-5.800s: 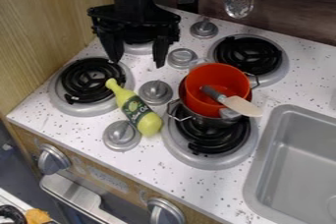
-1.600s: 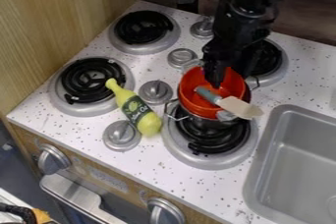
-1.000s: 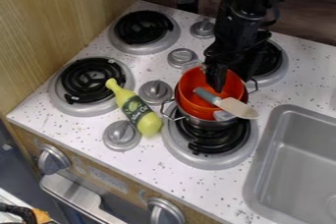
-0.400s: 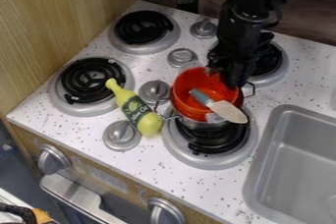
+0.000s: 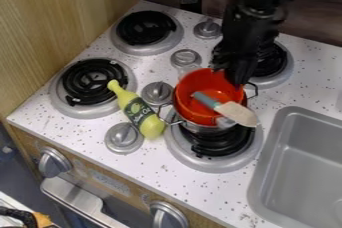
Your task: Removed the red cooking pot from the cooking gas
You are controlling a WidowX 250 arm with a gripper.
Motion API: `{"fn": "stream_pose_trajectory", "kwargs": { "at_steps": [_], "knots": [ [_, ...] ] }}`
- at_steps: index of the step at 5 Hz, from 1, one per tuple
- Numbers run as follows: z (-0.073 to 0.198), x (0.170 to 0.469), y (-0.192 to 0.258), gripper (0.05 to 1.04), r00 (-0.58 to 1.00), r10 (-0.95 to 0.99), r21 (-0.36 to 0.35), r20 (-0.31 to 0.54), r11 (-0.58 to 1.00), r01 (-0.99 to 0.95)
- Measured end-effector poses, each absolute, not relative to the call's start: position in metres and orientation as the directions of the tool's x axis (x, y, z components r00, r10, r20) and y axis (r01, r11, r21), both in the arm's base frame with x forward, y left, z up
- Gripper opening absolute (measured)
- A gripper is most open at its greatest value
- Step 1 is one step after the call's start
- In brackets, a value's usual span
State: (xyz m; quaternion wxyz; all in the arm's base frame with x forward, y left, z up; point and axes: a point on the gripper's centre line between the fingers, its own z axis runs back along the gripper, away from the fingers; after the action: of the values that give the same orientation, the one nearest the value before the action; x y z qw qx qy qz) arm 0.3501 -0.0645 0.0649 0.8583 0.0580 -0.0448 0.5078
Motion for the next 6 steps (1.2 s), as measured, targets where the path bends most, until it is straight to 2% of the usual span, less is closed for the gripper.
{"fn": "stream_pose_trajectory", "kwargs": {
  "at_steps": [3,4,5,6],
  "knots": [
    [0.109,0.362,-0.075,0.052,0.479,0.853,0.075,0.21,0.474,-0.877],
    [0.109,0.359,-0.074,0.052,0.515,0.833,0.104,0.2,0.505,-0.857],
    [0.111,0.353,-0.063,0.052,0.546,0.814,0.167,0.199,0.52,-0.837],
    [0.125,0.345,-0.034,0.052,0.55,0.804,0.178,0.224,0.521,-0.835]
  ]
}}
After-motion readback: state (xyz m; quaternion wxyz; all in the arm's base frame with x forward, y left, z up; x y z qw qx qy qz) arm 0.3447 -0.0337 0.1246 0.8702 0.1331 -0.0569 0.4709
